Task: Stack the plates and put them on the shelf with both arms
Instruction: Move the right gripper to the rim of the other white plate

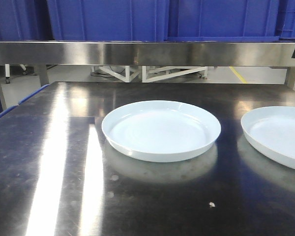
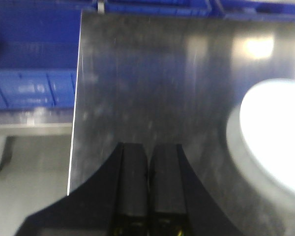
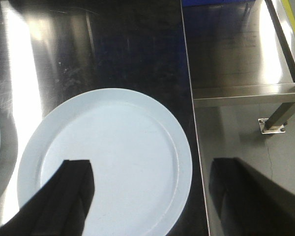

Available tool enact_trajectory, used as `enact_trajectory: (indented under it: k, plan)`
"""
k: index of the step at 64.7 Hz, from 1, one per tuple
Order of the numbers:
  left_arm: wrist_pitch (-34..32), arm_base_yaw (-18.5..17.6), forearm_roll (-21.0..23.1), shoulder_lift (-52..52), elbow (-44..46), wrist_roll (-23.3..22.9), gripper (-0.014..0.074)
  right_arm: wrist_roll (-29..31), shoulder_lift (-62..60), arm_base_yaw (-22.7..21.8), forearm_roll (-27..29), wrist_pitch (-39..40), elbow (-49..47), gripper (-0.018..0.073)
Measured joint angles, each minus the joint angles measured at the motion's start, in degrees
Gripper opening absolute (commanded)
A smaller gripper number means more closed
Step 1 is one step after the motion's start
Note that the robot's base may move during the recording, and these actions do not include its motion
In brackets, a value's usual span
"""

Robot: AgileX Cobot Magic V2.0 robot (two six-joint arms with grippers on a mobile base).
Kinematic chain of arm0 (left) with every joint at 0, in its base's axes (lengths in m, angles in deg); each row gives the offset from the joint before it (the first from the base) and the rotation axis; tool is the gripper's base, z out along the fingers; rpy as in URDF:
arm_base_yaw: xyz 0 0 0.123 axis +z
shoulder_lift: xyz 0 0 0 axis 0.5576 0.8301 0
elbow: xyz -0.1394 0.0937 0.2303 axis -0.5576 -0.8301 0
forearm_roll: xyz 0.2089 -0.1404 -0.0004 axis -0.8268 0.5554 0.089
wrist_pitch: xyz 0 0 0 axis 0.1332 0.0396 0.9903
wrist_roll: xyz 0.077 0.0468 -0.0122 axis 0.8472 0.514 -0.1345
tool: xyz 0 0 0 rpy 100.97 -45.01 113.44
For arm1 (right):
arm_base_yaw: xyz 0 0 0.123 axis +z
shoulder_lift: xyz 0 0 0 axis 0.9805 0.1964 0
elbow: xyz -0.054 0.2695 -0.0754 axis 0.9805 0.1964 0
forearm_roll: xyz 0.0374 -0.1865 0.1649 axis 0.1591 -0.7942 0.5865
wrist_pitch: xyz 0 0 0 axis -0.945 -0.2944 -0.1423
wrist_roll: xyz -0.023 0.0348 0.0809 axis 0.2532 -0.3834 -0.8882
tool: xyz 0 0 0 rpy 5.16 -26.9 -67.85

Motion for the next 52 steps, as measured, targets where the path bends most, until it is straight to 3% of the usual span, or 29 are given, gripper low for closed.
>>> enact_trajectory:
  k: [14,45,52]
  plan:
    - [-3.1,0.0,0.0,-4.6,-7.5,0.0,0.0086,0.0,0.0,0.0,0.0,0.0,0.0,0.0592]
    - [-3.3,0.0,0.1,-5.0,-8.0,0.0,0.0085,0.0,0.0,0.0,0.0,-0.2,0.0,0.0592]
    - [-3.4,0.0,2.0,-5.0,-8.0,-0.1,0.0086,0.0,0.0,0.0,0.0,-0.2,0.0,0.0592]
